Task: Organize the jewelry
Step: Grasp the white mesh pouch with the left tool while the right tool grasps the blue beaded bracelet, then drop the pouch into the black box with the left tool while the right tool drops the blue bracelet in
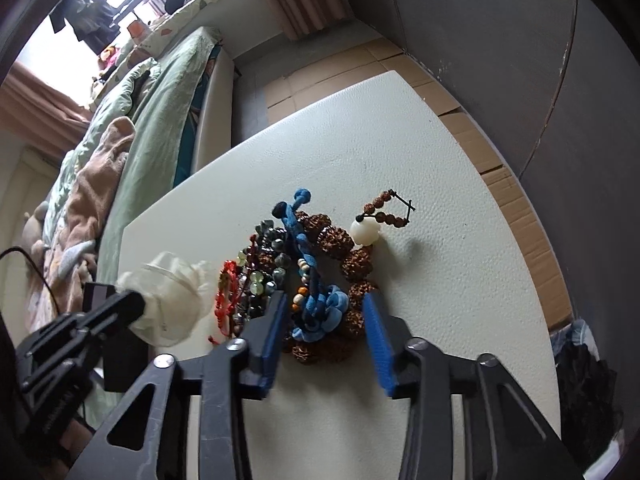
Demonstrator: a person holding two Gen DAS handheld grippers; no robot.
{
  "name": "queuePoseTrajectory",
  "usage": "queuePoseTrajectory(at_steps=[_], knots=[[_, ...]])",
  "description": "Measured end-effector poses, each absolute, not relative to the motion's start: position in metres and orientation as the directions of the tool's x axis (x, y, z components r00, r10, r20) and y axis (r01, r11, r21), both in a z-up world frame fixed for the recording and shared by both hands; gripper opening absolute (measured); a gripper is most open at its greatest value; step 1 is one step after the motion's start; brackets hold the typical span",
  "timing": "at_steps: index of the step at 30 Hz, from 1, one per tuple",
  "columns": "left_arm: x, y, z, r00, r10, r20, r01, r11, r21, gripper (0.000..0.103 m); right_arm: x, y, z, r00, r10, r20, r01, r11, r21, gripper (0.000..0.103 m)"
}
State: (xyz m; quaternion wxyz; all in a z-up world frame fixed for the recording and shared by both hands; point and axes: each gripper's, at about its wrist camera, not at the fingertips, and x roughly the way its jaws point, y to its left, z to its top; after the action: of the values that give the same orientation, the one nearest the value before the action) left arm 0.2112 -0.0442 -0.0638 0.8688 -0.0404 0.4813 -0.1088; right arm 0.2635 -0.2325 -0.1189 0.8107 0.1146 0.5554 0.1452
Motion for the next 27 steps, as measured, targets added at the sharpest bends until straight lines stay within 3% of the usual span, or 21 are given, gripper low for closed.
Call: queuePoseTrajectory(at_steps=[1,10,23,27], knots=[[0.210,-0.039,-0.061,0.518,-0.229,-0.824,0.138,0.973,-0.183,0.000,0.262,-0.235,-0.118,0.340,0.380,-0.860,-0.112,0.924,0.365,0.011],[0.195,-0.009,-0.028,0.577,-0.236,-0.782,0.097,0.970,-0.221,0.000,0.240,-0.239,-0.084,0.399,0.487,-0.777,-0.161,0.871,0.464,0.010],[0.162,0.046,-0.013,0.619,-0.166,-0.768,-0.014,0.975,-0.222,0.000,0.211,-0.200,-0.038,0.479,0.552,-0.683,-0.281,0.833,0.477,0.010],[0.152,0.071,-0.013,0.625,-0.183,-0.758,-0.070,0.955,-0.289,0.001,0.202,-0.187,-0.034,0.477,0.580,-0.661,-0.328,0.814,0.478,0.010]])
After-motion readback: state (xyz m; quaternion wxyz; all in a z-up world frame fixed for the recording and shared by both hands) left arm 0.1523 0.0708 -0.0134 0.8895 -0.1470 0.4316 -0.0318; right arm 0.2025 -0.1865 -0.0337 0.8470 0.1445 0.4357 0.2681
